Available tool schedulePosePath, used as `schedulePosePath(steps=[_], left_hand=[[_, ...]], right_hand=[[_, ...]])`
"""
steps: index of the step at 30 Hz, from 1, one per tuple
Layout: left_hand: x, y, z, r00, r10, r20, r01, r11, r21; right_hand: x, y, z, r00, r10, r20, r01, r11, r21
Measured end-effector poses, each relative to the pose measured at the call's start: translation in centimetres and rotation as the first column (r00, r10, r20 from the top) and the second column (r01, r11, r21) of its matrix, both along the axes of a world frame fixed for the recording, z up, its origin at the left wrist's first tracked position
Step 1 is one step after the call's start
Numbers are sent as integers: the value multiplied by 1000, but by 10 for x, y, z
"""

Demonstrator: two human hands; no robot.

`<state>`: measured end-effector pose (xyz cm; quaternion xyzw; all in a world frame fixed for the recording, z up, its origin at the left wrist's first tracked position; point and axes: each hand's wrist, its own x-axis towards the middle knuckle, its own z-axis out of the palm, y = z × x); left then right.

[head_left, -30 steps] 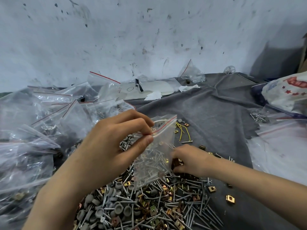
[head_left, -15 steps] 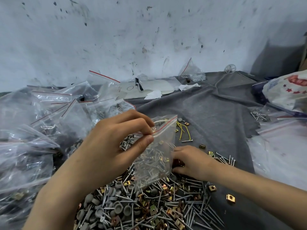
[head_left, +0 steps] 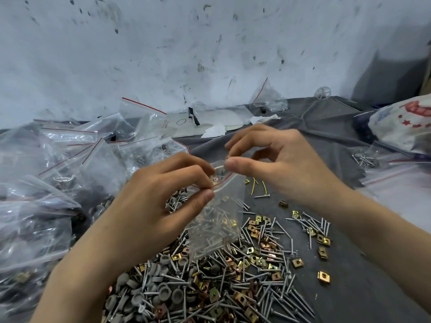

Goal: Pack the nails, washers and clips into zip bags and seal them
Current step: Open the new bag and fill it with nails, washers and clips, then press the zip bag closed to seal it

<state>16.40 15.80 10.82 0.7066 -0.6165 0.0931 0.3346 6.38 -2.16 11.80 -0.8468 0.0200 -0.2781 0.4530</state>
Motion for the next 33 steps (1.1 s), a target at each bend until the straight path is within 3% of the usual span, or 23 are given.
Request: schedulePosePath(steps=[2, 6, 7, 9, 12, 14, 17, 23, 25, 27, 29, 33], left_hand=[[0, 0, 0, 1000, 5, 3, -4, 1000, -11], [2, 1, 1, 1000, 14, 2, -14, 999, -32], [3, 1, 1, 1000, 16, 4, -16, 999, -39], [3, 2, 1, 1000, 19, 8, -19, 999, -47], [3, 3, 1, 1000, 19, 7, -19, 998, -57], [3, 3, 2, 1000, 21, 0, -20, 998, -58], [5, 4, 3, 1000, 31, 4, -31, 998, -58], [6, 4, 1, 999, 36, -2, -37, 998, -55], [6, 3, -1, 998, 59, -7, -60, 996, -62], [7, 1, -3, 996, 86, -11, -87, 994, -72], [5, -2, -5, 994, 111, -9, -112, 992, -58], [-2, -10, -10, 989, 140, -38, -141, 990, -24]], right_hand=[[0, -3, -5, 1000, -29, 7, 29, 999, 25], [10, -26, -35, 971, -214, 103, 183, 952, 247], [15, -30, -47, 970, -236, 51, 224, 957, 183], [24, -38, -77, 952, -242, -187, 216, 965, -146], [32, -41, -124, 846, -255, -468, -41, 845, -534], [34, -38, -138, 821, -285, -495, -88, 793, -603], [38, -38, -141, 829, -296, -474, -48, 808, -588], [38, -40, -137, 851, -180, -494, 3, 942, -337], [33, -41, -124, 900, -135, -415, 94, 989, -117], [26, -38, -104, 964, -92, -249, 149, 963, 223], [18, -31, -83, 993, -89, -73, 113, 873, 475], [0, -2, -47, 995, -30, 94, -28, 830, 557]])
